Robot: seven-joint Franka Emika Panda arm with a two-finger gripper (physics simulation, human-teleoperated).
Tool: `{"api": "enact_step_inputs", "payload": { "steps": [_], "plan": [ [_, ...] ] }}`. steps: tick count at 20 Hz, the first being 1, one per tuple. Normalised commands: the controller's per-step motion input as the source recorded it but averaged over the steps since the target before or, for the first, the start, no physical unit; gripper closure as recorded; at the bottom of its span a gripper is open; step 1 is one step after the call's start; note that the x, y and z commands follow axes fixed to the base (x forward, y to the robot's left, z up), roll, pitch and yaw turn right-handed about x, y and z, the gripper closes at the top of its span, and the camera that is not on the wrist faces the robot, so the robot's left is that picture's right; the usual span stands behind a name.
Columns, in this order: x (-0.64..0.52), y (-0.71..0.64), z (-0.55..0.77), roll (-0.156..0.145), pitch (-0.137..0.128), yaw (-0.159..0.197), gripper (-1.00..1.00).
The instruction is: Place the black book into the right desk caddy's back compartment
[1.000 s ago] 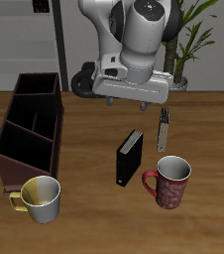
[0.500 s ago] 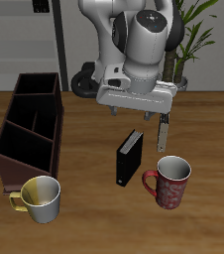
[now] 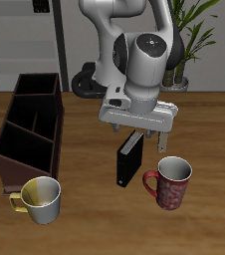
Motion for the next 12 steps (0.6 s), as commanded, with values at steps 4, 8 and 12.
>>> {"api": "enact_step_inputs", "payload": {
  "steps": [4, 8, 12],
  "plan": [
    [0.06, -0.07, -0.24, 0.001, 0.017, -0.027, -1.0],
    [0.08, -0.14, -0.28, -0.023, 0.043, -0.027, -1.0],
    [0.05, -0.08, -0.2, -0.007, 0.023, -0.003, -1.0]
  ]
}}
